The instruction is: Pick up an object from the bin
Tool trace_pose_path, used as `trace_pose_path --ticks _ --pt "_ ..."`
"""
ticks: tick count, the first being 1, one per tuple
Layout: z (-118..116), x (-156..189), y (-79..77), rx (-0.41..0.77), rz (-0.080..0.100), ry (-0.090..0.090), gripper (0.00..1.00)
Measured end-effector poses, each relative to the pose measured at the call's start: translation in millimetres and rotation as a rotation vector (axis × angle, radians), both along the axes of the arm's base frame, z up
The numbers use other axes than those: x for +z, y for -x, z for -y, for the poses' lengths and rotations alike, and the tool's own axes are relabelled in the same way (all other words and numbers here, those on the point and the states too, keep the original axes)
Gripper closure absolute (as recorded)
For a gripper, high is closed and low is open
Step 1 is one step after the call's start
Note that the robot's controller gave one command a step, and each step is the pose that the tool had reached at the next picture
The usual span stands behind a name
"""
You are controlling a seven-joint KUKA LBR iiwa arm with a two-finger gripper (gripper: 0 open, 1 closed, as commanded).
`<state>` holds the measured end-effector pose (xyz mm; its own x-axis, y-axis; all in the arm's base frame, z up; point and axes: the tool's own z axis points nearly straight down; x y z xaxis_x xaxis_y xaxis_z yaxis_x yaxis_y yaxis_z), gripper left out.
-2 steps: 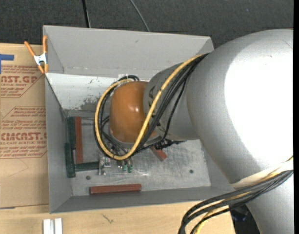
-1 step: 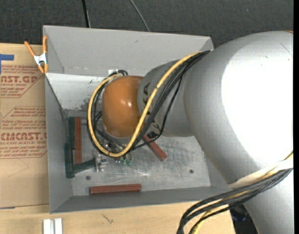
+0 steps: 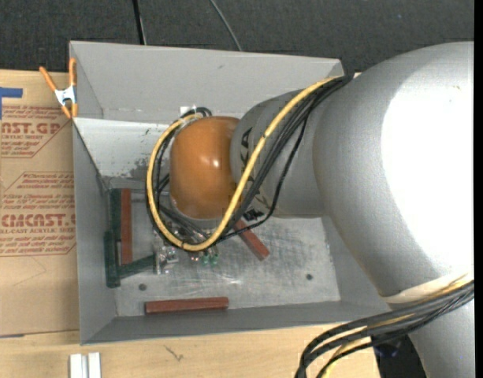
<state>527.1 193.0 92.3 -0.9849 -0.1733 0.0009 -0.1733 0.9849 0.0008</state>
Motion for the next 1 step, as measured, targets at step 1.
trace_pose_path --ticks 1 --pt "4.7 127.1 -3.7 -0.047 0.001 0.0 1.0"
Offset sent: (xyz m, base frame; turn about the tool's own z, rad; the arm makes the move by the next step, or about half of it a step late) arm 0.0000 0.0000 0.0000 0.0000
